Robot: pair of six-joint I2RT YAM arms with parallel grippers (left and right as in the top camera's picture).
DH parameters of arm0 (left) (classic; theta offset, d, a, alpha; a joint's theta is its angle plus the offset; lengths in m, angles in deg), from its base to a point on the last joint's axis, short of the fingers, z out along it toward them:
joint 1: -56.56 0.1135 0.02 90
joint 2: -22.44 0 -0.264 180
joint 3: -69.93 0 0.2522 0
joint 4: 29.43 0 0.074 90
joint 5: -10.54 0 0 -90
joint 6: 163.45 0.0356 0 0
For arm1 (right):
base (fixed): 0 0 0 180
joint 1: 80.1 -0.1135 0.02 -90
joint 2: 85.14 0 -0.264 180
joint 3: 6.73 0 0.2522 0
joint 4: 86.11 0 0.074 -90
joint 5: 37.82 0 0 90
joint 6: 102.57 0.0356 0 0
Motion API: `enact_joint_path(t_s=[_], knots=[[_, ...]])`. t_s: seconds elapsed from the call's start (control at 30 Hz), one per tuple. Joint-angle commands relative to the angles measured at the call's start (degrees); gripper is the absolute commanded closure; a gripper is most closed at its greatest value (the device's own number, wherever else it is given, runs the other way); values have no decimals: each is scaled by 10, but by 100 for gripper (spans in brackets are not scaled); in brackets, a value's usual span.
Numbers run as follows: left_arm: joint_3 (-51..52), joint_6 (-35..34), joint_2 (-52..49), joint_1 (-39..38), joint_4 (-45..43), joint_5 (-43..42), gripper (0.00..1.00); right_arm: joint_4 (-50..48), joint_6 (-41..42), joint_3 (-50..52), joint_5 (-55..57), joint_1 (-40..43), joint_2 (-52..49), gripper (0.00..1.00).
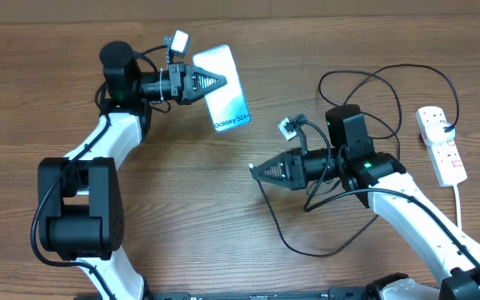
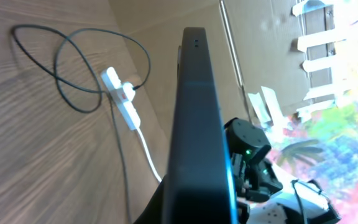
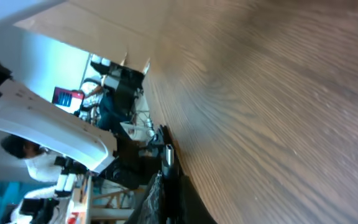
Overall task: Plug charger to phone and switch on socket
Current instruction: 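Bring the plug to the bottom of the phone held upright by left gripper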
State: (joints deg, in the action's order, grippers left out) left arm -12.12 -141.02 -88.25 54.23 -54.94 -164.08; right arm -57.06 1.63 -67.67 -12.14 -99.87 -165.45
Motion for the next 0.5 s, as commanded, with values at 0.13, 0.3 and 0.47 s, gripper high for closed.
enact_joint_path(t_s=[0.13,0.3,0.47], knots=[[-10,-96,2,-24,-48,7,96,-66,99,2,33,-14,-12,96],[-10,-96,2,-26,-48,0,96,-112,108,2,32,-14,-16,96],[-10,-91,2,-26,-57,-30,96,-148,131,2,32,-6,-17,96]])
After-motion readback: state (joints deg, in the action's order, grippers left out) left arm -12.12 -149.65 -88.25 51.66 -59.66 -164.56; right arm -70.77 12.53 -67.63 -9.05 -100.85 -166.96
